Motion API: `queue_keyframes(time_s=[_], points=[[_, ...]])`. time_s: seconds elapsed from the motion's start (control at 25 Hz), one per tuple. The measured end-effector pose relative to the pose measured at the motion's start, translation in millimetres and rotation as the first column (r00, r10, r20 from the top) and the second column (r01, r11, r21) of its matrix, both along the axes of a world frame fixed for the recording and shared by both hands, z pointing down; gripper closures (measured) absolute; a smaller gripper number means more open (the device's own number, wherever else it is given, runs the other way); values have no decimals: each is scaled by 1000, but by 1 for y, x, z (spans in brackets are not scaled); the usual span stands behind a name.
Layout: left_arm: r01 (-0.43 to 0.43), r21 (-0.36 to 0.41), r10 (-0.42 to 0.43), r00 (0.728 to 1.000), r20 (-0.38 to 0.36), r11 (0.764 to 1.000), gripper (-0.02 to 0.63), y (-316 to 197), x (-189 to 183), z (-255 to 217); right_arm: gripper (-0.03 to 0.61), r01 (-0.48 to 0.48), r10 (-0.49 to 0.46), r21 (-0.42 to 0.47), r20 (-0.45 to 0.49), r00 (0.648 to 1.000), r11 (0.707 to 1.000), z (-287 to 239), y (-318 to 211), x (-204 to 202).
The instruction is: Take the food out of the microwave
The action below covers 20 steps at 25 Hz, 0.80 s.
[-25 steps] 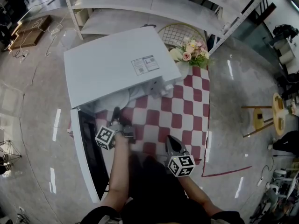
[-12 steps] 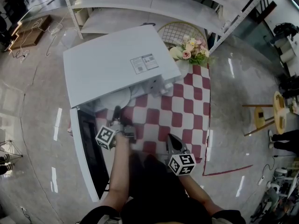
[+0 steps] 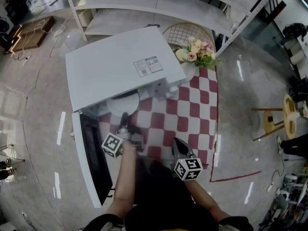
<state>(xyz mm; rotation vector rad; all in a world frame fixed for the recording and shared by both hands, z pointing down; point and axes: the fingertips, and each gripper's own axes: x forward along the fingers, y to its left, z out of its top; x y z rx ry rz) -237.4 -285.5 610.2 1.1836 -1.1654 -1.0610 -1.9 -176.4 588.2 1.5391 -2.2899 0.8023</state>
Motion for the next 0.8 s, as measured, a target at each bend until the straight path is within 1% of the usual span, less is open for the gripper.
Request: queue_keyframes(time_s=[0.32, 0.8], points=[[5, 12, -5, 1000, -3, 1000, 592, 8, 5, -4, 577, -3, 3, 0, 11, 1000, 1000, 0, -3, 4], [18, 16, -19, 1000, 12, 1000, 592, 22, 7, -9, 577, 28, -28, 16, 16, 999, 999, -3, -4, 9]])
